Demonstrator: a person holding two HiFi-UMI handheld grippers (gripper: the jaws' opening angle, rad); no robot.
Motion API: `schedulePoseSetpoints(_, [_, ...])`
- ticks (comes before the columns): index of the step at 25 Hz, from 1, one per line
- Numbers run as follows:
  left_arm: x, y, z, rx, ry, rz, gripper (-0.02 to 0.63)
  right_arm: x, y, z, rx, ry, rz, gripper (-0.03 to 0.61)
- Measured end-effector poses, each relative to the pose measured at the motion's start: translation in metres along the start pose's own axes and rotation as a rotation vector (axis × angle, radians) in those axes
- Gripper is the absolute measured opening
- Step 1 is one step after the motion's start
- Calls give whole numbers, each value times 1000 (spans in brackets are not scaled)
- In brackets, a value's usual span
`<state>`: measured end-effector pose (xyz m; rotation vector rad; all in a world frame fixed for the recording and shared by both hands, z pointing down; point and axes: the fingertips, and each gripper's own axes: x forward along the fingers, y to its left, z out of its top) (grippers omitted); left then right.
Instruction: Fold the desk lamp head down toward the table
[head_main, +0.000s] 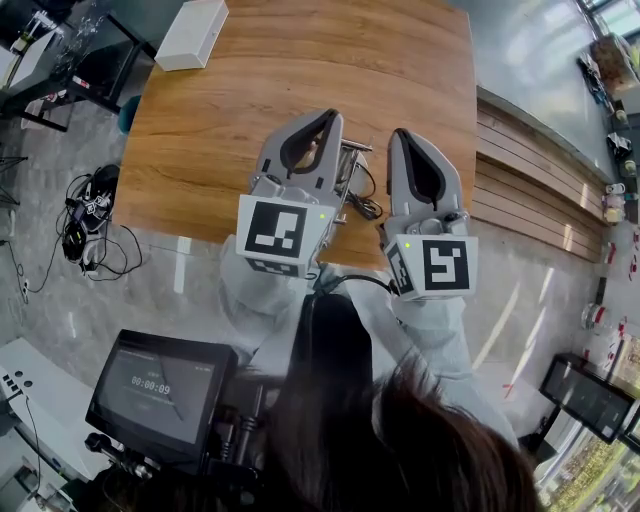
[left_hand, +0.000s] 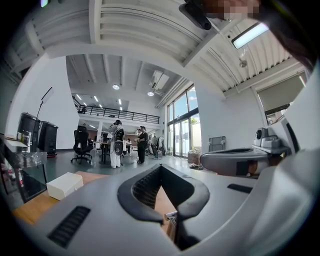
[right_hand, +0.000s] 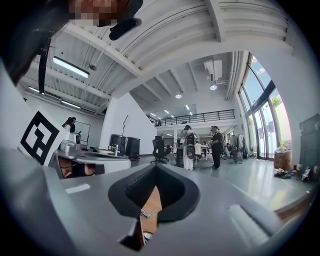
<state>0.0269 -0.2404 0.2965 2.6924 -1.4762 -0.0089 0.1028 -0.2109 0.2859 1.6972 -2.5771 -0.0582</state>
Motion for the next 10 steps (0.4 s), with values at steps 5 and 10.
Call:
schedulePoseSetpoints(5, [0, 2, -1, -2, 4, 4, 2, 1, 0, -2, 12, -1, 6, -2])
schedulePoseSetpoints(10, [2, 1, -2, 2, 9, 0, 2, 3, 0, -2, 8, 0, 10, -2])
